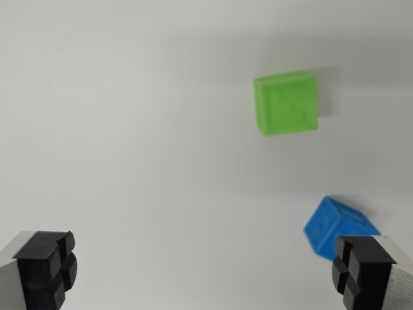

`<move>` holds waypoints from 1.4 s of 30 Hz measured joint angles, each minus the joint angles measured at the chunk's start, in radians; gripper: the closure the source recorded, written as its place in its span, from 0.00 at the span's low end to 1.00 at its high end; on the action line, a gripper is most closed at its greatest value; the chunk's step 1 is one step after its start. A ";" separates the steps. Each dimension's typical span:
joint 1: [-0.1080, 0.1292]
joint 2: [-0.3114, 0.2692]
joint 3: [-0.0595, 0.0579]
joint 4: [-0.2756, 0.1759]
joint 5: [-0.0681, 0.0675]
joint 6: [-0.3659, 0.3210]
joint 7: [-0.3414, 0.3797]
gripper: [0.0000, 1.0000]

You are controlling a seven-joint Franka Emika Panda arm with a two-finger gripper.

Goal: Stack cube

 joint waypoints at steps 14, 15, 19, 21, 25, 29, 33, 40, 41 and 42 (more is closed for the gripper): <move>-0.028 0.071 -0.009 -0.017 0.000 0.087 -0.079 0.00; -0.030 0.078 -0.009 -0.018 0.000 0.094 -0.085 0.00; -0.040 0.103 -0.011 -0.019 0.000 0.122 -0.109 0.00; -0.045 0.117 -0.012 -0.020 0.000 0.137 -0.124 0.00; -0.056 0.144 -0.013 -0.020 0.000 0.164 -0.148 0.00; -0.068 0.175 -0.013 -0.019 0.000 0.194 -0.177 0.00; -0.080 0.207 -0.014 -0.014 0.000 0.220 -0.203 0.00; -0.100 0.265 -0.014 -0.001 0.000 0.265 -0.249 0.00; -0.103 0.272 -0.014 0.001 0.000 0.270 -0.253 0.00; -0.104 0.279 -0.014 0.002 0.000 0.277 -0.255 0.00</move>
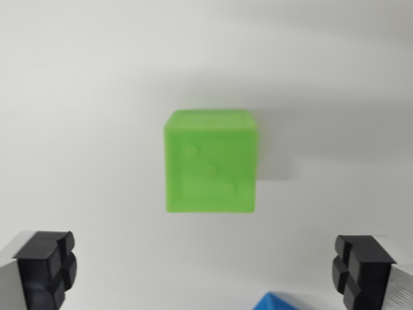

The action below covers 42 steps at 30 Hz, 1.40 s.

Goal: Stack cube

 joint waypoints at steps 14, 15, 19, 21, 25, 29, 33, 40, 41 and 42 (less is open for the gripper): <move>0.000 0.116 0.000 0.008 0.000 0.107 -0.002 0.00; 0.000 0.120 0.000 0.009 0.000 0.111 -0.002 0.00; 0.000 0.153 0.000 0.015 0.000 0.138 -0.002 0.00; 0.000 0.164 0.000 0.018 0.000 0.146 -0.002 0.00; 0.000 0.193 0.000 0.025 0.000 0.166 -0.002 0.00; 0.000 0.214 0.000 0.032 0.000 0.182 -0.002 0.00; 0.000 0.235 0.000 0.039 0.000 0.196 -0.002 0.00; 0.000 0.251 0.000 0.045 0.000 0.205 -0.002 0.00; 0.000 0.252 0.000 0.045 0.000 0.206 -0.002 0.00; 0.000 0.253 0.000 0.046 0.000 0.206 -0.002 1.00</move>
